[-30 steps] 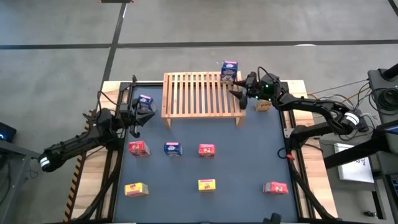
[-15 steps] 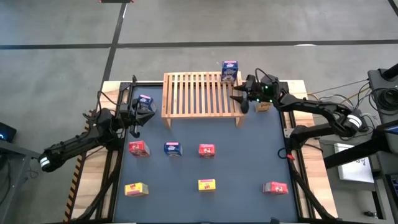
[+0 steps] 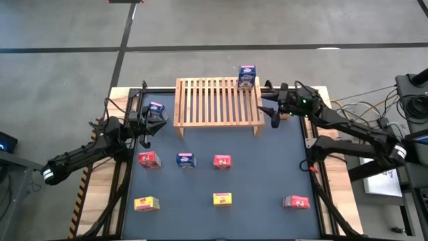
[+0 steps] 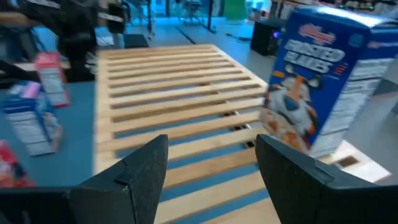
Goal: Stack cereal on shelf
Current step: Put the top right red cereal box on the shelf
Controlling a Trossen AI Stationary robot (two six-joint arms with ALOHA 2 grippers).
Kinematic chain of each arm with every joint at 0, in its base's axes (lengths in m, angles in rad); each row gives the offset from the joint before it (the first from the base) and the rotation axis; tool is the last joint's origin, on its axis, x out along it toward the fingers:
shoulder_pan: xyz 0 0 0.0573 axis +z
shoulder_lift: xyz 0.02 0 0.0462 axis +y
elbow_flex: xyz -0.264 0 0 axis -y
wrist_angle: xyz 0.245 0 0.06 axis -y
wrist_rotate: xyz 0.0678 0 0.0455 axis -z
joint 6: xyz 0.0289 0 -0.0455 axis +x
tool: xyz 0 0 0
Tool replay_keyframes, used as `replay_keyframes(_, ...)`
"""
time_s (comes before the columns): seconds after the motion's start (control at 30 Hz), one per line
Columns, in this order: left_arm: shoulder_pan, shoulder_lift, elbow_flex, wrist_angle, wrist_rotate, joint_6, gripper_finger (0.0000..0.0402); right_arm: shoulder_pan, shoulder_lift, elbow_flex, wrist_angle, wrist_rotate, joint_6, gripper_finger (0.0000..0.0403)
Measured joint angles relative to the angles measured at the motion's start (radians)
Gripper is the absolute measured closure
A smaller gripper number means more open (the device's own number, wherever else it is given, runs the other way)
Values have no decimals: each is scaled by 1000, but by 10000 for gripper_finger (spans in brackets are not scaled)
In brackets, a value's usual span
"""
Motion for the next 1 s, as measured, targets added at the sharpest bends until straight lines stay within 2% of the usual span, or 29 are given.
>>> replay_keyframes(0.13,0,0,0,0,0,0,402,69,-60,-30,-10,3,9,170)
replay_keyframes(0.23,0,0,0,0,0,0,402,134,-97,-48,-9,48,26,170)
replay_keyframes(0.53,0,0,0,0,0,0,402,318,-117,-59,-7,329,-26,170)
replay_keyframes(1.0,0,0,0,0,0,0,402,333,6,-60,24,357,-46,170)
